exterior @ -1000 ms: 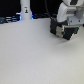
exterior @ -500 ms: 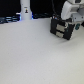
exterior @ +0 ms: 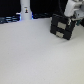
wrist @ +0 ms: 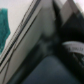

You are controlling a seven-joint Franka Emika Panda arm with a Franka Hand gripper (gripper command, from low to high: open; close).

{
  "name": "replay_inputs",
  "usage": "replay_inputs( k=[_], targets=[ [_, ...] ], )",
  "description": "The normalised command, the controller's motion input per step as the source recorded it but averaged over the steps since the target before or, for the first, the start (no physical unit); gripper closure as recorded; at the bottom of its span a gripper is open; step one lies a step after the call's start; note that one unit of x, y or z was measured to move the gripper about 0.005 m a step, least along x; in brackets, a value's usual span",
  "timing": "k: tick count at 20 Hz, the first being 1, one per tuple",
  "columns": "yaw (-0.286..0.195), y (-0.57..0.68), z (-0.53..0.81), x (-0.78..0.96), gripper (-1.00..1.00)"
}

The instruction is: Open the kcup holder, insert the kcup into the holder, and close the kcup holder

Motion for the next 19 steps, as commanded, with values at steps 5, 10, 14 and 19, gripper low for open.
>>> replay_inputs(
  k=[5, 10, 14, 19],
  targets=[
    [0.043, 0.55, 0.08, -0.55, -1.0],
    [0.019, 0.29, 0.39, -0.17, -1.0],
    [0.009, 0.17, 0.67, 0.11, -1.0],
    [0.003, 0.11, 0.65, 0.12, -1.0]
  ],
)
